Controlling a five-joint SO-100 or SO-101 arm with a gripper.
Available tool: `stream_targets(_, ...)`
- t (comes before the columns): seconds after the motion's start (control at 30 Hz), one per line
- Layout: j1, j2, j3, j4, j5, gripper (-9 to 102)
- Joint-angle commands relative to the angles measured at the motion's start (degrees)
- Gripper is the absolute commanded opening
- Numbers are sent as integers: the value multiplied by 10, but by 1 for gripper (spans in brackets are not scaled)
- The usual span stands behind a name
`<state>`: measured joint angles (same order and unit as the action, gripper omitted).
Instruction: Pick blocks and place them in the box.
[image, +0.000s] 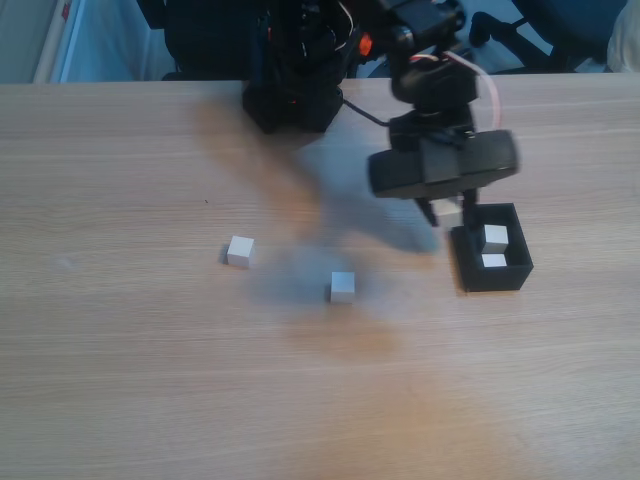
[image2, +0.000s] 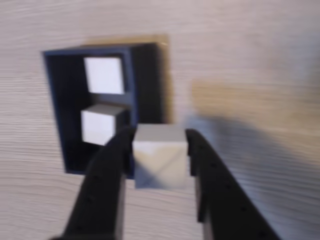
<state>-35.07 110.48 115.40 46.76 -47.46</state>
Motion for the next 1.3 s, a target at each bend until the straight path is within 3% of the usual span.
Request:
stream_targets(0.0,-18,-18,-67,8,11,0)
stream_targets(0.37,-72,-76,-135,36,52,7)
stream_targets(0.77,-64,-104,-165,73,47,16)
stream_targets(0.97,-4,-42,-113,122,15,12)
stream_targets(1.27,163,69,29,149,-127,19)
